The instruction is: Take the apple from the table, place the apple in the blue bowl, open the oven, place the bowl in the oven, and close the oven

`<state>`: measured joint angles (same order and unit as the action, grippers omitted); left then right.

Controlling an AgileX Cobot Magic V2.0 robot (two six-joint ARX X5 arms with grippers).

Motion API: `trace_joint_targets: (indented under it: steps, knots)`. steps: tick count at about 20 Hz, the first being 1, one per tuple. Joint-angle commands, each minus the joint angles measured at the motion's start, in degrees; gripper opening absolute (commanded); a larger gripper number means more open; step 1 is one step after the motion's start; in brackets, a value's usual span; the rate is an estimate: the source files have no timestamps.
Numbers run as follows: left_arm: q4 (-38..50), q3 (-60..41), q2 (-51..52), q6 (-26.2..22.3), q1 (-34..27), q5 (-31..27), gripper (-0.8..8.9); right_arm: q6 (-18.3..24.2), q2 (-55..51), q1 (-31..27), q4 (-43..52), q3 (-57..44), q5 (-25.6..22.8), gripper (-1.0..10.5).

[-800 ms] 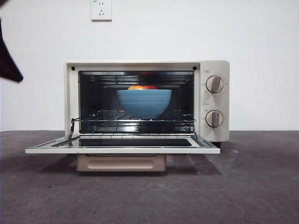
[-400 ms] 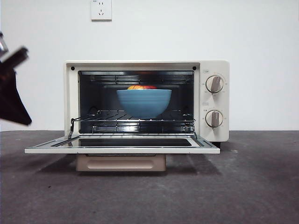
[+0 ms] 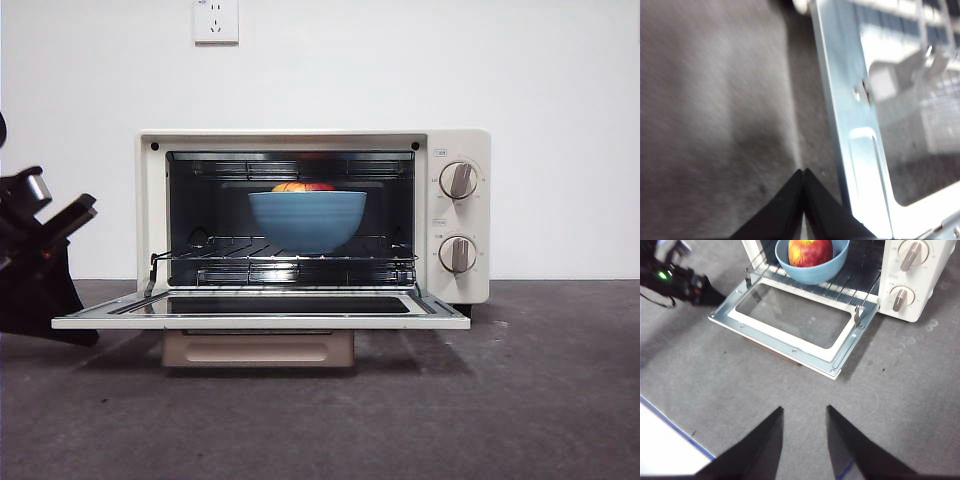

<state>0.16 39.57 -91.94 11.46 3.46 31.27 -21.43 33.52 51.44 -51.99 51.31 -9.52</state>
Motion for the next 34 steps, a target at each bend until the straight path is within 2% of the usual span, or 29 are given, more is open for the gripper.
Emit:
trace_joint_targets:
  steps: [1, 3, 6, 9, 13, 19, 23, 30, 32, 34]
  knots:
    - [1.66, 0.33, -1.73, 0.28, 0.55, 1.95, 0.06, -0.70, 0.28, 0.66, 0.42, 0.42, -1.33, 1.4]
    - [1.62, 0.33, -2.12, 0.35, 0.83, 2.84, 0.06, -0.68, 0.33, 0.66, 0.42, 0.42, -1.33, 1.4]
    - [3.08, 0.33, -2.16, 2.05, 0.61, 7.96, 0.06, -0.68, 0.33, 0.66, 0.42, 0.42, -1.49, 1.4]
    - [8.52, 0.37, -2.16, 7.89, -0.70, 14.34, 0.06, -0.72, 0.33, 0.66, 0.42, 0.42, -1.49, 1.4]
    - [16.48, 0.66, -2.14, 14.99, -2.64, 19.43, 0.06, -0.74, 0.33, 0.66, 0.39, 0.42, -1.49, 1.4]
    - [29.75, 1.01, -2.14, 23.39, -3.89, 19.43, 0.06, -1.01, 0.33, 0.66, 0.39, 0.42, -2.60, 1.4]
    - [38.45, 1.22, -2.14, 28.22, -3.89, 17.05, 0.06, -1.14, 0.33, 0.66, 0.42, 0.42, -2.58, 1.4]
    - [35.80, 1.27, -0.31, 28.57, -3.91, 18.51, 0.07, -0.94, 0.35, 0.66, 0.52, 0.42, -2.58, 1.4]
    - [31.43, 1.27, 3.13, 26.40, -3.69, 18.49, 0.07, -0.39, 0.39, 0.66, 0.59, 0.42, -2.60, 1.4]
    - [24.81, 1.27, 8.33, 22.12, -3.34, 17.94, 0.07, -0.02, 0.46, 0.66, 1.33, 0.42, -2.60, 1.4]
